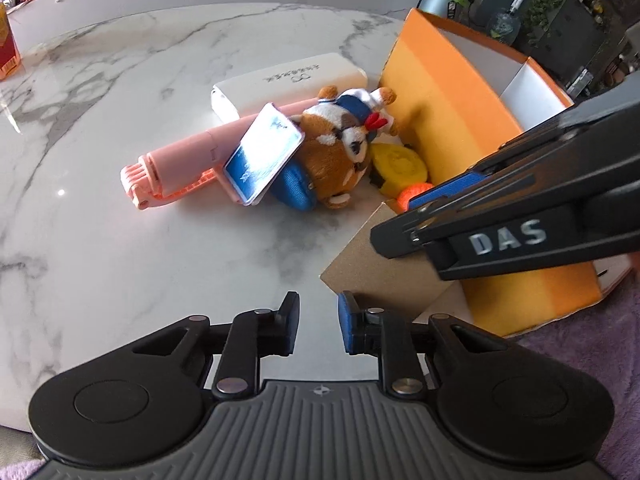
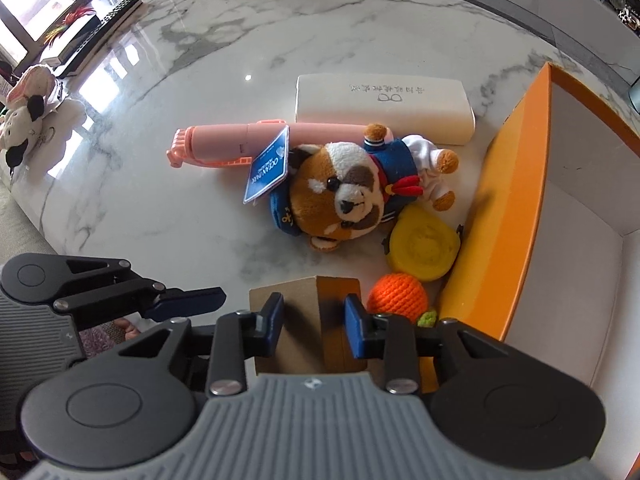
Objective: Organize objects
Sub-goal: 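Grasp the small tan cardboard box with the left tool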
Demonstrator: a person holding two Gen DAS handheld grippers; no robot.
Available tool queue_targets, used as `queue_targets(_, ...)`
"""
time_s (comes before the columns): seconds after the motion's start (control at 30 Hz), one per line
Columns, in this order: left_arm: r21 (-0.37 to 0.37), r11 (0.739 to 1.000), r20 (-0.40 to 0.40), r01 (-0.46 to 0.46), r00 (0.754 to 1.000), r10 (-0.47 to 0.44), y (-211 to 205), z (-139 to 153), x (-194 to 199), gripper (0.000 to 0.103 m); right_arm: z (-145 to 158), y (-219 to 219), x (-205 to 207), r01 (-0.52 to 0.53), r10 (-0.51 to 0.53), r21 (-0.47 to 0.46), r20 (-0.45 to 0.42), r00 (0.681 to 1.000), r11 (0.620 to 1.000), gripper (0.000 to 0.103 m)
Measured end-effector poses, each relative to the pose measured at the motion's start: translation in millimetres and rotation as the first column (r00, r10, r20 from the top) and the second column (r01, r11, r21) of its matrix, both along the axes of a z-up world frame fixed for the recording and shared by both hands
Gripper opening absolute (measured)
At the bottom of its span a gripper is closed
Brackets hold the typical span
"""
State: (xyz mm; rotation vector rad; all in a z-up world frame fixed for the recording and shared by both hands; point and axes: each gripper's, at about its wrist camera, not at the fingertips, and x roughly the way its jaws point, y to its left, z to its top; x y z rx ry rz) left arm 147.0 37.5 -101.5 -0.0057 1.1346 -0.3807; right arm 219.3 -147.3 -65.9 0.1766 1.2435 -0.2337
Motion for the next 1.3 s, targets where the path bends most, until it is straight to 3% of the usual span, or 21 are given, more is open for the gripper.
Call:
queue_targets(0.17, -0.010, 0.999, -0.022, -0.032, 0.999, 0.031, 11, -3, -3, 0.022, 5, 13, 2, -0.018, 0.017, 0.060, 0.022, 1.000, 0.998, 0.029)
queue_targets(0.27, -0.007, 0.998, -0.021, -0.058, 0.998, 0.058, 20, 3, -4, 0.022, 4, 14, 2, -0.006, 0.003, 0.128, 0.020, 1.000, 0.992, 0.015)
queue_targets(0.43, -0.045, 0.992, -0.011, -0.122, 0.993, 0.122, 37, 19, -11, 0.023, 13, 14, -1, -0.008, 0.005, 0.055, 0.054, 0.999, 0.998, 0.016)
queue_targets(0.63, -0.175, 0.969, -0.033, -0.175, 0.985, 0.172, 41, 33, -14, 0.052, 3, 14, -5, -0.075, 0.074, -0.099, -0.011, 0.997, 0.992, 0.015)
queue_targets(0.77, -0.232, 0.948, -0.089, -0.217, 0.975, 0.202, 43, 29, -11, 0.053, -11, 15, -13, -0.109, 0.104, -0.092, -0.055, 0.993, 0.990, 0.011)
queue_targets(0.97, -0.278, 0.916, -0.157, -0.289, 0.954, 0.254, 57, 23, -10, 0.057, -20, 21, -20, -0.111, 0.112, 0.023, -0.029, 0.993, 0.994, 0.007)
queue_targets(1.17, -0.224, 0.935, -0.143, -0.275, 0.958, 0.248, 54, 23, -9, 0.063, -26, 38, -20, -0.169, 0.167, 0.077, 0.034, 0.985, 0.983, 0.007)
queue_targets(1.3, -0.190, 0.955, -0.133, -0.227, 0.970, 0.204, 47, 22, -7, 0.065, -24, 42, -22, -0.212, 0.212, 0.033, 0.011, 0.977, 0.977, 0.008)
